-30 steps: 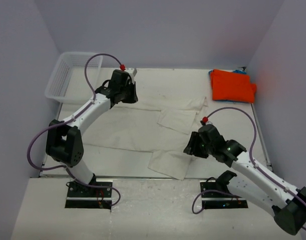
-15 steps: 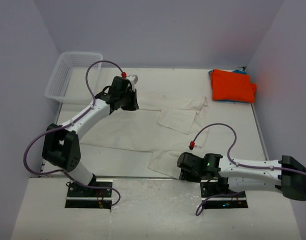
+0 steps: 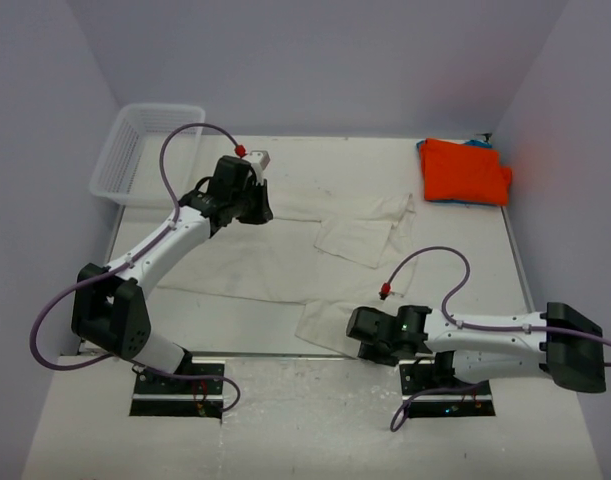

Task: Fold and stack the t-shirts
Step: Grap the side of the flattened tshirt closest away from the robot with both arms

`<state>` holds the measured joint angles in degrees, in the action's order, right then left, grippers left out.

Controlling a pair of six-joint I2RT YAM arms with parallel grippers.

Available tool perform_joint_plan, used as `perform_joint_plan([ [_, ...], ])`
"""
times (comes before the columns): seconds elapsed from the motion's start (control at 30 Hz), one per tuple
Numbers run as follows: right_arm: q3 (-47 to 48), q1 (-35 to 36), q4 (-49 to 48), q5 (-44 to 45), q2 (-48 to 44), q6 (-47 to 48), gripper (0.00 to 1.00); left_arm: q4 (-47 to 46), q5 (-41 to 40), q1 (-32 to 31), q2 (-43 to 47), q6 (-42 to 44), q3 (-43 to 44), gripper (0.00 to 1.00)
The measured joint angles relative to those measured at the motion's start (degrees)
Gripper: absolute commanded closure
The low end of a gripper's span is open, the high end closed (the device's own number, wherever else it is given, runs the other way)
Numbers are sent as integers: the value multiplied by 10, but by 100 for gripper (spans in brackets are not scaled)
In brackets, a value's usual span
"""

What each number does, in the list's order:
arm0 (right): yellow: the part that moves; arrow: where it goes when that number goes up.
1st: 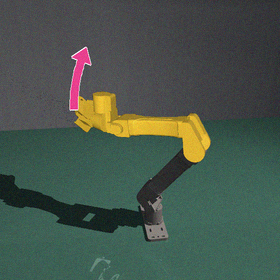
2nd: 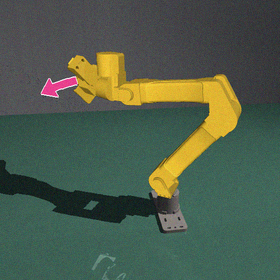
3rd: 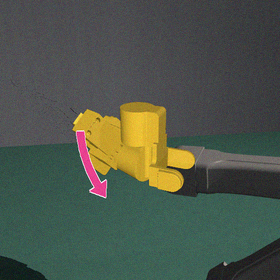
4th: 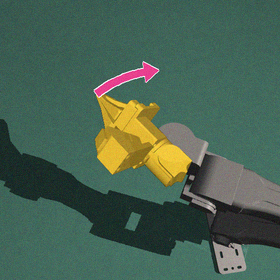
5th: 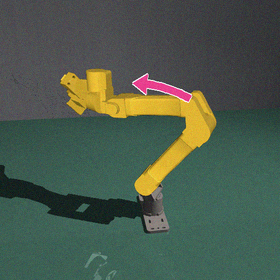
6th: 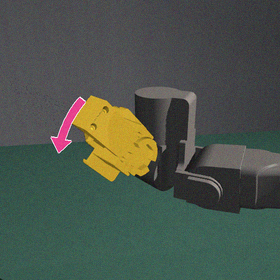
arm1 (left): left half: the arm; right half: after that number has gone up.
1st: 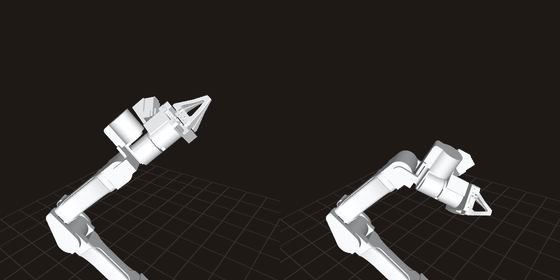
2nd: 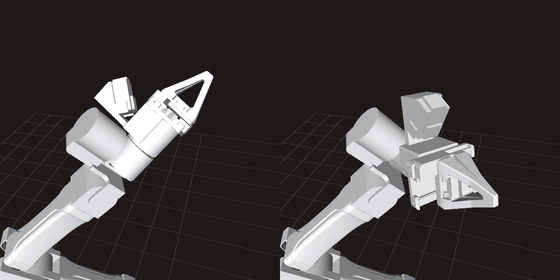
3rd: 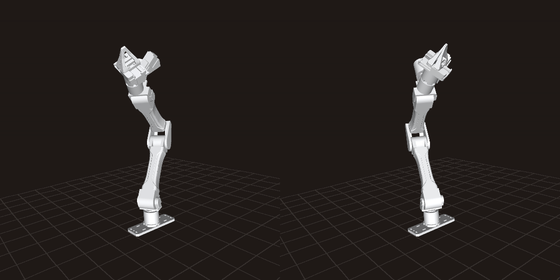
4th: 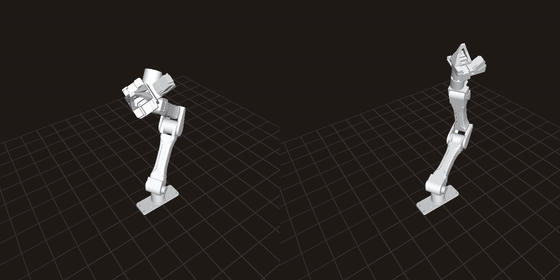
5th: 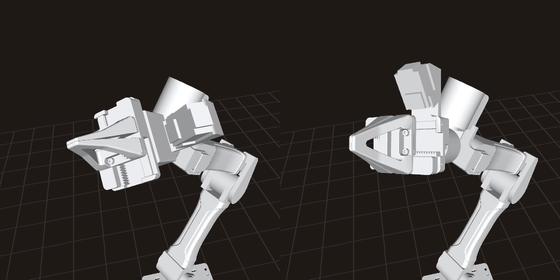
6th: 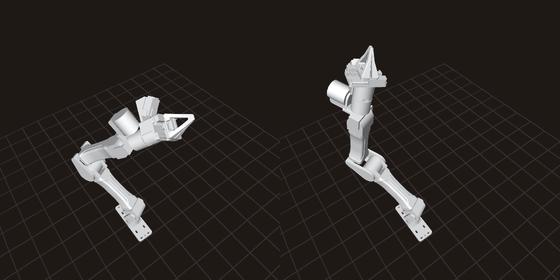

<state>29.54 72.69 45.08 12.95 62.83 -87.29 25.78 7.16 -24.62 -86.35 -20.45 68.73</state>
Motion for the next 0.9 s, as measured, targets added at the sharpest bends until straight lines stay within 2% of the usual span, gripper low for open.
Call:
perform_joint_plan([
  [0.3,77,-5,41,-7,127,54,66,0,1,0,0,0,-2,86],
  [0.63,94,-22,41,-14,161,93,74,-3,1,0,0,0,-2,85],
  [0.73,100,-26,28,-19,177,103,81,-4,0,0,0,0,-2,85],
  [0.9,100,-26,15,-24,178,106,99,-5,0,0,0,0,-3,84],
])
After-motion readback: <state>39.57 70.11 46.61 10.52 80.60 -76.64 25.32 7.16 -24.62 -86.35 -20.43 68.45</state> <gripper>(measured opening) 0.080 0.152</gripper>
